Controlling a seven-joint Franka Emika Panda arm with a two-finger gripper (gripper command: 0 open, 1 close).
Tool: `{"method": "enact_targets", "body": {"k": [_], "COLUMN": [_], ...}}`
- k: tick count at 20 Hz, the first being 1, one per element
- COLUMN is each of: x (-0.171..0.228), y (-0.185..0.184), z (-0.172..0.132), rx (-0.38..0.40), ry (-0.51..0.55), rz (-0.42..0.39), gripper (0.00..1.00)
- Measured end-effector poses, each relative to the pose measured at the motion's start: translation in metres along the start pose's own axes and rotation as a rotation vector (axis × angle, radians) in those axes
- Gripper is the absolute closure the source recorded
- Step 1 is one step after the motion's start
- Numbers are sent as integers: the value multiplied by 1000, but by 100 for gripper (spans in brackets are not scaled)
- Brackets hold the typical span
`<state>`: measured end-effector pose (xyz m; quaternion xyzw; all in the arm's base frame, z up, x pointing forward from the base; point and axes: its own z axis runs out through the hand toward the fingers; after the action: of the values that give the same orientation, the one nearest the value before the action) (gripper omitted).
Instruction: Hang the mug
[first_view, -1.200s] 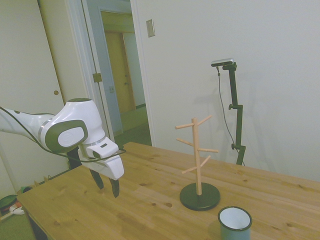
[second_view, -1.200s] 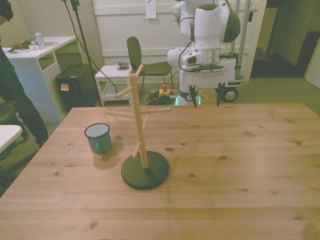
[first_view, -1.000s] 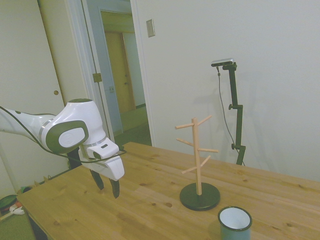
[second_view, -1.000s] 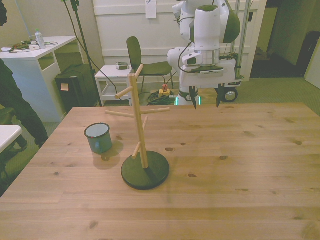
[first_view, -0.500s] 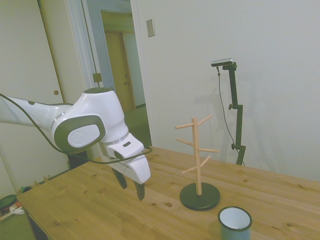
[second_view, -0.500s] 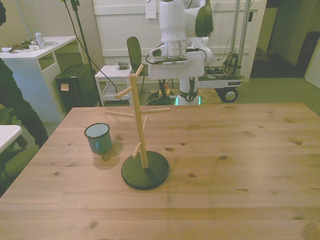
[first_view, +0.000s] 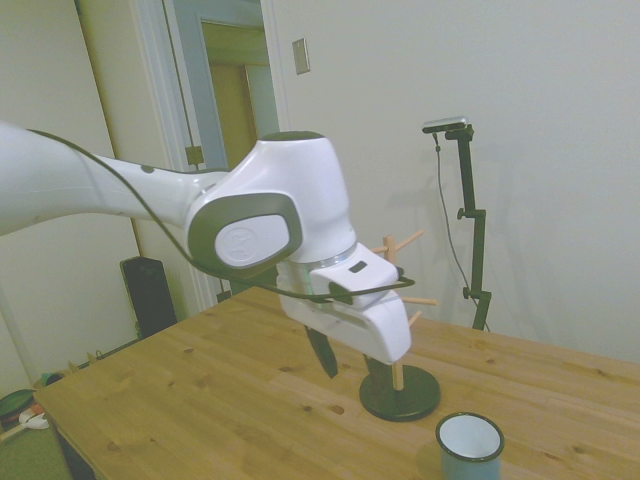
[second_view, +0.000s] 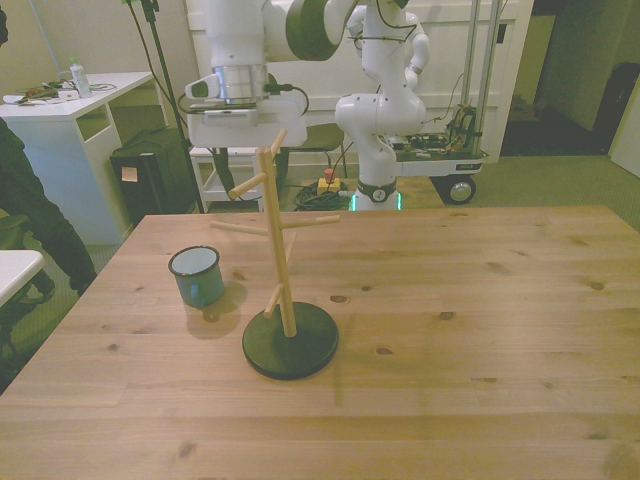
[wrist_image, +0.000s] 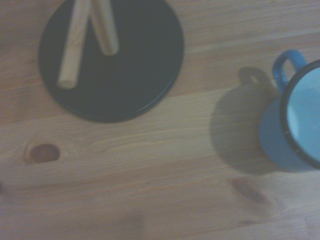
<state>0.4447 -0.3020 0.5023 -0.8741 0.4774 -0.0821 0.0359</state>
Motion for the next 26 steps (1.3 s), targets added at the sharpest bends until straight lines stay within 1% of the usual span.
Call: {"method": "enact_targets", "body": {"k": [5, 8, 13, 18, 26], "x": [59, 82, 114, 142, 156], "y": [6, 12, 35, 49, 29], "z": [9, 10, 17, 33, 64], "rx": [-22, -24, -23, -30, -52], "ry": [-11, -19, -34, -51, -73], "rz": [34, 46, 75, 101, 76], "gripper": [0, 0, 0, 0, 0]}}
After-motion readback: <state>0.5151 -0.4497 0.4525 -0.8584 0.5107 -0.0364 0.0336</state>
